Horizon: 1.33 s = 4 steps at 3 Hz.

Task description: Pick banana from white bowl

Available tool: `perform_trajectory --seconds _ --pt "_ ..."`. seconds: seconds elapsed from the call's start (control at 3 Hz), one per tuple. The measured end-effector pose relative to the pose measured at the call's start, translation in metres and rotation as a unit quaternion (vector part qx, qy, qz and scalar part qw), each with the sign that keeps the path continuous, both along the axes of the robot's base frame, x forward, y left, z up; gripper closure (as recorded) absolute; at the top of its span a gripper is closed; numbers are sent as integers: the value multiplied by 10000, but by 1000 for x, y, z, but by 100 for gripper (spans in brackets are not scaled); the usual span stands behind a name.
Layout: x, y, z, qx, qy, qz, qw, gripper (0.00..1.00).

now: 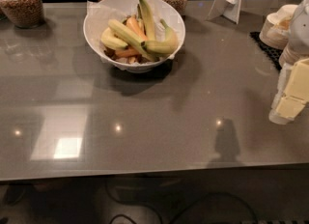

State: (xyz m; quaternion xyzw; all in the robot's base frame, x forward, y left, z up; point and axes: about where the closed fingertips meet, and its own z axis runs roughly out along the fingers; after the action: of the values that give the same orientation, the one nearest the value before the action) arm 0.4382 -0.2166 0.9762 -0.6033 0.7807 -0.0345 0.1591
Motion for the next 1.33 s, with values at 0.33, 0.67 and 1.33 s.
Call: perform_trajectory --seconds 0.33,0.67,1.33 --pt "0 0 0 1 -1 0 10000 0" --pt "10 6 1 163 -224 77 9996 0" --pt "68 47 15 1083 -1407 447 9831 0"
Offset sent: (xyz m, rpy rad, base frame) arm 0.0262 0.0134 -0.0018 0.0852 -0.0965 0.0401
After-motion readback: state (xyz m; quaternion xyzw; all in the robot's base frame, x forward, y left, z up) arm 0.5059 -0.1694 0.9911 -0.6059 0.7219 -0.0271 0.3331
